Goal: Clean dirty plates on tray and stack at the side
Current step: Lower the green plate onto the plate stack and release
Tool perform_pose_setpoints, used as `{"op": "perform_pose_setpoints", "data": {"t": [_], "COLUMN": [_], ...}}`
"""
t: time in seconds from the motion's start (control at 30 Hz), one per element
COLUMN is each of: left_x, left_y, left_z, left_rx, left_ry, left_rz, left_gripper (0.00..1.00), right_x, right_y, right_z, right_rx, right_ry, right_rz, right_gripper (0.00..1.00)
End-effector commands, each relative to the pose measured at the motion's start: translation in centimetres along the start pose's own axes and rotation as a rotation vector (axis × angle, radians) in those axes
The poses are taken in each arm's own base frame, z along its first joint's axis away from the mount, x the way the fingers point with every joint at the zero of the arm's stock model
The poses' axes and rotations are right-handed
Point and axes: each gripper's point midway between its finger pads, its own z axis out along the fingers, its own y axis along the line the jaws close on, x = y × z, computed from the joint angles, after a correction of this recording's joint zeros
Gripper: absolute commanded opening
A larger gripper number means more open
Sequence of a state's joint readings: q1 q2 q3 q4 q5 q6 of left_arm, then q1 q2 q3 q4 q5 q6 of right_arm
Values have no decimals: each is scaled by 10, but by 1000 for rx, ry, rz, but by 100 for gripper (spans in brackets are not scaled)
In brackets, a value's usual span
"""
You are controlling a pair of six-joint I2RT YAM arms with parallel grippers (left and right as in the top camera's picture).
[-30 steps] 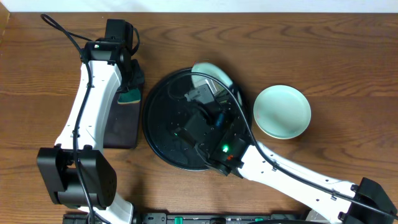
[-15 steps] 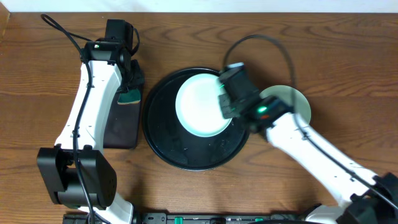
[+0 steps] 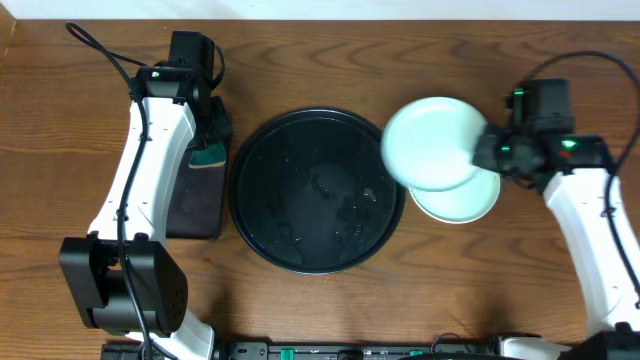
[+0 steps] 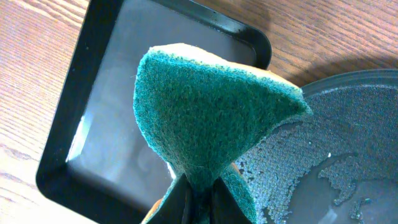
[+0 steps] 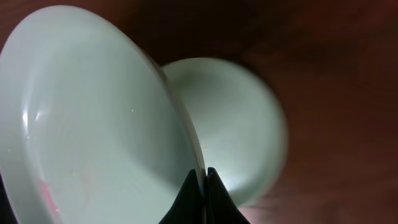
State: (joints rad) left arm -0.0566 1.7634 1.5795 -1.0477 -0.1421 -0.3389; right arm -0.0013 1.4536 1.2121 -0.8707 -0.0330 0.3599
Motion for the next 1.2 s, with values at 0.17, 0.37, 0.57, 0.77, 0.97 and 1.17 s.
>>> {"op": "perform_pose_setpoints", "data": {"t": [0.17,0.37,0.57,0.77,0.97,1.17], "left_x": [-5,-5,-5,-8,-12,-14], "left_y": [4,4,4,11,36,54], "left_z": [-5,-5,-5,-4,0,5], "left_rx": [-17,-17,-16,-21,-46,-63], "left_ry": [-22,-22,-23,-25,-7,4], "left_rz": [9,9,8,-11,-67,-21], "left_gripper": [7,7,8,7,7,8], "right_x": [8,25,40,46,45,36], "right_y": [-65,-71,-72,-58,-40,-9], "right_z": [32,54,62,67,67,57], "right_rx": [181,186,177,106,19,-125], "right_ry": [40,58,91,113,120,117], "right_rz": [98,99,96,20,-20,-73], "right_gripper": [1,1,1,38,47,57]}}
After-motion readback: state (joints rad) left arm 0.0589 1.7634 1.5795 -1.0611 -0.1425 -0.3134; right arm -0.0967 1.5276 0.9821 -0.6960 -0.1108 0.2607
